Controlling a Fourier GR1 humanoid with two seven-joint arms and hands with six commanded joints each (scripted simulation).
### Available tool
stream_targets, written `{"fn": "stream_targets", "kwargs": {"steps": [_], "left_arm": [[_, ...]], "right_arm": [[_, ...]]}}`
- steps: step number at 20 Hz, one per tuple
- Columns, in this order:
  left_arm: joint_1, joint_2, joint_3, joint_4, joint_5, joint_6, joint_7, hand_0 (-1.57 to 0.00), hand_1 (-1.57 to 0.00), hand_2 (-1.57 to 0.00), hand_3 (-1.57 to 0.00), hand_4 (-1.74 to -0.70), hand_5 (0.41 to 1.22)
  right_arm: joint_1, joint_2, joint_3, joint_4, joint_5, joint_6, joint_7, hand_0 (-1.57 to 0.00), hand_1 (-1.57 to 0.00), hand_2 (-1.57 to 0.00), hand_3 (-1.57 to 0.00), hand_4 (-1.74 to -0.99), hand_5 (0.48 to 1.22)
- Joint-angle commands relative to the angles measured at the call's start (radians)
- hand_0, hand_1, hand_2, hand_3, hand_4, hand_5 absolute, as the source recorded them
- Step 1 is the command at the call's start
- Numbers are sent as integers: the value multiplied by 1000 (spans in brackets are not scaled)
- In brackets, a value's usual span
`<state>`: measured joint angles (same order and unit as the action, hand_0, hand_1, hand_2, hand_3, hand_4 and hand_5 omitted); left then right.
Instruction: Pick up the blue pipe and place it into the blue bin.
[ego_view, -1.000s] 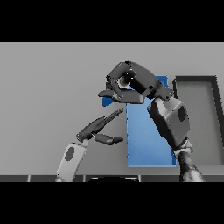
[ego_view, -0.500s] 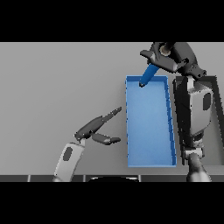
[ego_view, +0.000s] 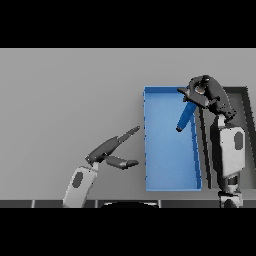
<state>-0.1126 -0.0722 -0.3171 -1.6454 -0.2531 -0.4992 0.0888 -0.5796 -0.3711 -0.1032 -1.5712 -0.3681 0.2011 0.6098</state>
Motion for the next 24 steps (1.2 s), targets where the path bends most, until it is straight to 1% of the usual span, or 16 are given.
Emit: {"fn": "stream_targets", "kwargs": {"steps": [1,3,4,5,6,9,10,11,12,13,15,17,18,20,21,24], "left_arm": [[-10,-3,0,2,0,-2,19,1,1,1,1,-880,428],[-10,-4,0,7,2,-3,17,1,1,1,1,-884,425],[-5,-12,-10,11,-1,-3,17,1,1,1,1,-887,423],[-2,-6,-6,1,0,-1,9,1,1,1,1,-888,422],[2,-4,-8,5,-5,1,12,1,1,1,1,-887,420],[-8,0,-3,-1,-1,0,9,1,1,1,1,-883,421],[3,6,-4,-1,-1,-3,3,1,1,1,1,-883,421],[-9,1,-1,15,-9,3,11,1,1,1,1,-882,421],[-1,-3,-10,0,-9,4,2,1,1,1,1,-881,422],[-1,2,-4,-5,-2,-1,12,1,1,1,1,-878,422],[-2,5,-4,-2,-5,-2,17,1,1,1,1,-878,427],[5,5,-7,-10,-2,-4,17,1,1,1,1,-879,430],[4,2,-5,-8,0,-3,20,1,1,1,1,-881,429],[-5,-2,-4,-6,0,-2,35,1,1,1,1,-886,428],[-4,-9,-12,-3,-7,4,27,1,1,1,1,-886,428],[16,-2,-21,-15,-14,3,18,1,1,1,1,-885,427]], "right_arm": [[31,-28,32,-13,-10,-39,0,-1571,-1571,-1571,-1571,-1741,1221],[92,-102,117,-13,-32,-142,0,-1571,-1571,-1571,-1571,-1741,1221],[114,-138,166,-14,-54,-204,0,-1571,-1571,-1571,-1508,-1741,1221],[134,-172,215,-17,-86,-257,0,-1571,-1571,-1571,-1521,-1741,1221],[148,-205,262,-29,-106,-302,0,-1571,-1571,-1571,-1255,-1741,1221],[149,-325,430,-16,-192,-462,0,-1571,-1571,-1571,-908,-1741,1221],[130,-360,491,10,-226,-520,0,-1571,-1548,-1571,-847,-1741,1221],[103,-392,558,36,-278,-561,0,-1465,-1336,-1339,-788,-1678,1221],[80,-429,631,54,-327,-604,0,-1172,-1069,-1071,-630,-1592,1221],[44,-475,697,65,-388,-633,0,-937,-855,-856,-504,-1503,1221],[-16,-534,798,89,-456,-618,0,-599,-547,-548,-322,-1337,1221],[-100,-599,939,98,-516,-581,0,-383,-350,-350,-206,-1219,1137],[-129,-614,993,100,-521,-568,0,-306,-279,-280,-164,-1175,1084],[-161,-623,1043,105,-511,-529,0,-196,-179,-179,-105,-1110,979],[-176,-627,1069,105,-514,-518,0,-156,-143,-143,-84,-1083,934],[-185,-633,1093,105,-493,-503,0,-80,-73,-73,-42,-1063,846]]}}
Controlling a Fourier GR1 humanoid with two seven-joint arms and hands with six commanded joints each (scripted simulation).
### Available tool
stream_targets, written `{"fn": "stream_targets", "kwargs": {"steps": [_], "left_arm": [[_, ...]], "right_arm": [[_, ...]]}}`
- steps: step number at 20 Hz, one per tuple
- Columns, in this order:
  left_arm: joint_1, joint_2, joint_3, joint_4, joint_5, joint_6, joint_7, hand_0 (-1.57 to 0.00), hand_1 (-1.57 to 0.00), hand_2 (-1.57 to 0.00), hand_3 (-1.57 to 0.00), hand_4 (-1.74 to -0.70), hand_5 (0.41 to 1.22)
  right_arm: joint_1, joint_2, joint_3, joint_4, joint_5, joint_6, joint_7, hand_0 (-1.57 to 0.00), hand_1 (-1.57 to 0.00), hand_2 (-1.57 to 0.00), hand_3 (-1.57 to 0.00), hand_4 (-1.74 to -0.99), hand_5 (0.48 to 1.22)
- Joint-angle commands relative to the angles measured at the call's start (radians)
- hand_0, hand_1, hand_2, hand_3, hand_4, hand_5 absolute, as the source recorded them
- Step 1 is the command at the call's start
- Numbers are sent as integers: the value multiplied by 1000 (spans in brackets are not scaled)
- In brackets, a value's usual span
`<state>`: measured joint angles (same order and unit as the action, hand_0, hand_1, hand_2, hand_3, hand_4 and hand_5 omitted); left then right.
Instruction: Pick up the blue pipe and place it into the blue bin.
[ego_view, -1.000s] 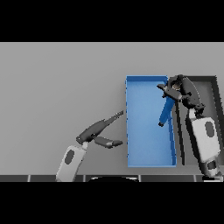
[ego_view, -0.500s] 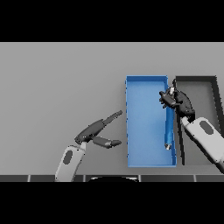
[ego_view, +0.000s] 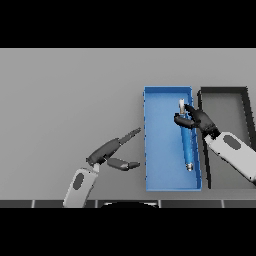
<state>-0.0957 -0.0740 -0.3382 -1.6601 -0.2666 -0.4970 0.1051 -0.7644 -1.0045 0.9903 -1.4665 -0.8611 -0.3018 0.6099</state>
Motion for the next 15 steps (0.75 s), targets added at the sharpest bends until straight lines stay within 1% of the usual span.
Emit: {"fn": "stream_targets", "kwargs": {"steps": [1,4,7,8,10,12,15], "left_arm": [[-8,-2,4,6,-1,3,7,1,1,1,1,-885,427],[-10,0,8,5,1,4,5,1,1,1,1,-887,429],[-8,-1,7,11,1,3,-1,1,1,1,1,-888,429],[3,4,5,-5,4,1,-8,1,1,1,1,-887,431],[-17,-1,12,-1,6,4,9,1,1,1,1,-886,431],[-24,-5,12,-5,7,5,21,1,1,1,1,-885,431],[-33,-3,20,-14,21,-3,32,1,1,1,1,-885,431]], "right_arm": [[-9,-4,17,3,8,8,0,-63,-58,-58,-34,-1056,817],[-22,-5,31,23,20,22,0,-32,-29,-29,-17,-1038,734],[-26,7,44,35,38,29,-1,-16,-14,-14,-8,-1030,682],[-29,0,48,28,39,30,0,-13,-11,-11,-6,-1022,672],[-36,10,48,37,39,40,-4,-8,-7,-7,-4,-1022,665],[-33,-1,49,34,39,50,-5,-6,-5,-5,-3,-1022,658],[-27,3,50,41,41,56,-18,-6,-5,-5,-3,-1022,643]]}}
